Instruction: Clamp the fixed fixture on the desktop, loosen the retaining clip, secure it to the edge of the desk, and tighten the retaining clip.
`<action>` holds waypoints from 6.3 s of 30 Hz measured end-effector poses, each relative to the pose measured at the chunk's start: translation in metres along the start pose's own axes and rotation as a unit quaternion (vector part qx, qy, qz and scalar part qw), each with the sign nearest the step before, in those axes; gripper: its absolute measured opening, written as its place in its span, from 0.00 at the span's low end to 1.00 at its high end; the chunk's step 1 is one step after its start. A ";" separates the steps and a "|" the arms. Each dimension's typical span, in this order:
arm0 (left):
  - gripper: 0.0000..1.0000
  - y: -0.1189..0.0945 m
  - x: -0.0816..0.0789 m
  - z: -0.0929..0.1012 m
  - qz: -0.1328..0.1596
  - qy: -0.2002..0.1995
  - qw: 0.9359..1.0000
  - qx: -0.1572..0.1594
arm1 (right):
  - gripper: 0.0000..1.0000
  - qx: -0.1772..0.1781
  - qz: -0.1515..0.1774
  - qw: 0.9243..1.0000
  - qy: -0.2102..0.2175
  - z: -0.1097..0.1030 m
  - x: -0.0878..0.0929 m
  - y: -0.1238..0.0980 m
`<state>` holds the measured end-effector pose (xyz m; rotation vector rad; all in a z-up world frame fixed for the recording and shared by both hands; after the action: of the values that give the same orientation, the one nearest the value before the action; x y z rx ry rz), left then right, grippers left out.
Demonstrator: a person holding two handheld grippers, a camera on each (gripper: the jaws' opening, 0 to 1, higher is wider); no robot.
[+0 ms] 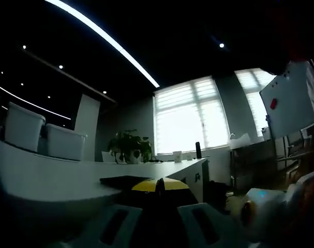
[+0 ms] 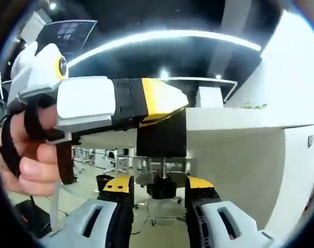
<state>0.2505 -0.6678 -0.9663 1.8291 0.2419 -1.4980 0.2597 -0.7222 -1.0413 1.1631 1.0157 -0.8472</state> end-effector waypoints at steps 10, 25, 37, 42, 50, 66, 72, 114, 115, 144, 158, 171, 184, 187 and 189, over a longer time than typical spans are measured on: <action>0.02 0.000 0.000 0.001 0.000 0.001 1.000 -0.001 | 0.20 0.020 -0.004 0.999 0.031 -0.007 -0.003 0.013; 0.02 0.000 0.001 0.002 0.000 0.003 1.000 0.000 | 0.24 -0.010 -0.006 0.999 0.046 -0.008 0.001 0.013; 0.02 -0.001 0.001 0.001 0.001 0.004 1.000 0.001 | 0.25 -0.022 -0.015 0.999 0.043 -0.009 0.007 0.014; 0.02 -0.001 0.001 0.000 0.002 0.008 1.000 0.004 | 0.25 -0.072 -0.008 0.996 0.048 -0.004 0.008 0.016; 0.02 -0.001 0.001 0.001 -0.002 0.009 1.000 0.003 | 0.25 -0.217 0.011 0.975 0.049 0.007 0.009 0.024; 0.02 -0.001 0.001 0.002 0.000 0.010 1.000 0.006 | 0.26 -0.410 0.001 0.909 0.079 0.021 0.012 0.039; 0.02 -0.001 0.002 0.002 0.002 0.011 1.000 0.006 | 0.32 -0.359 0.000 0.929 0.087 0.024 0.014 0.036; 0.02 -0.003 0.003 0.005 0.008 0.018 1.000 -0.001 | 0.20 -0.079 0.018 0.997 0.006 -0.007 0.002 0.013; 0.02 -0.003 0.004 0.005 0.007 0.018 1.000 -0.001 | 0.20 -0.087 0.020 0.996 0.014 -0.005 0.002 0.013; 0.02 -0.003 0.006 0.002 0.012 0.014 1.000 0.002 | 0.20 -0.316 0.040 0.948 0.009 0.014 0.004 0.024; 0.02 -0.004 0.006 0.003 0.017 0.017 1.000 0.006 | 0.21 -0.449 0.018 0.893 0.009 0.022 0.003 0.036; 0.02 -0.003 0.008 0.003 0.018 0.020 1.000 0.007 | 0.46 -0.213 -0.003 0.974 0.078 0.014 0.011 -0.009; 0.02 -0.003 0.009 0.004 0.007 0.016 1.000 0.001 | 0.39 -0.066 -0.026 0.991 0.114 0.001 0.001 0.005; 0.02 -0.004 0.009 0.004 0.006 0.019 1.000 0.001 | 0.37 -0.054 -0.023 0.993 0.099 -0.001 0.001 0.010; 0.02 -0.004 0.009 0.003 0.007 0.019 1.000 0.001 | 0.35 -0.051 -0.028 0.994 0.096 -0.001 0.003 0.015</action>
<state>0.2482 -0.6695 -0.9762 1.8595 0.2459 -1.4560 0.2738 -0.7178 -1.0392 1.1485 1.2417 -0.7281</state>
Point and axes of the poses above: the point that each gripper's makers call its tool centre point, and the gripper's own axes: y roughly forward along the fingers, z roughly to its right, x roughly out of its underside, the point moved 7 cm from there along -y, roughly backward along the fingers, and after that the axes turned 6 degrees about z, right-handed, at the moved point
